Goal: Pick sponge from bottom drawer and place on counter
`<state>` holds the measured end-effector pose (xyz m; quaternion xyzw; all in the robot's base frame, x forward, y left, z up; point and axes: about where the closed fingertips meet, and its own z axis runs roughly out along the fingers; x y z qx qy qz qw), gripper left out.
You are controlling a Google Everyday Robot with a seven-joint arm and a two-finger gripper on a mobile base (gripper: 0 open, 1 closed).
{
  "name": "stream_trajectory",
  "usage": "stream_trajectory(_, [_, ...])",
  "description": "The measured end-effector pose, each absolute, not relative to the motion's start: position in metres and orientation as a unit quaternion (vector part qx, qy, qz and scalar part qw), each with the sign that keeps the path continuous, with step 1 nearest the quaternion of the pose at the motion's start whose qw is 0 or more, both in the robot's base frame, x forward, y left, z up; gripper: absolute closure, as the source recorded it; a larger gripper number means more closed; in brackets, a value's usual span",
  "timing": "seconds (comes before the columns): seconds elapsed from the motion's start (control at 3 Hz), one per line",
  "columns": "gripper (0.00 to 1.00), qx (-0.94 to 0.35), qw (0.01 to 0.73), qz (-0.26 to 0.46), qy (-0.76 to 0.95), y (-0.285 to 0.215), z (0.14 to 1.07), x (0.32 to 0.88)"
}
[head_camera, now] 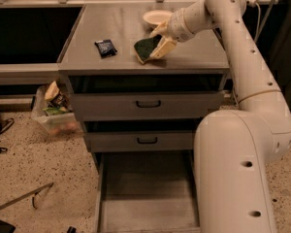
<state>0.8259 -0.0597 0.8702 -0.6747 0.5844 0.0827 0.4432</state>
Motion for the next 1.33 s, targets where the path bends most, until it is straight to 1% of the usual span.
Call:
stream_trajectory(0.67, [0.06,-0.675,0.443,0.083,0.584,-0.0596,0.8701,0.8259])
stream_trajectory(1.0, [0.0,-0.675,0.443,0.083,0.584,-0.0595,0.8701,0.8259])
stream_trajectory(1.33, [0.0,-0.675,0.443,0.083,0.584,-0.0595,0.8701,0.8259])
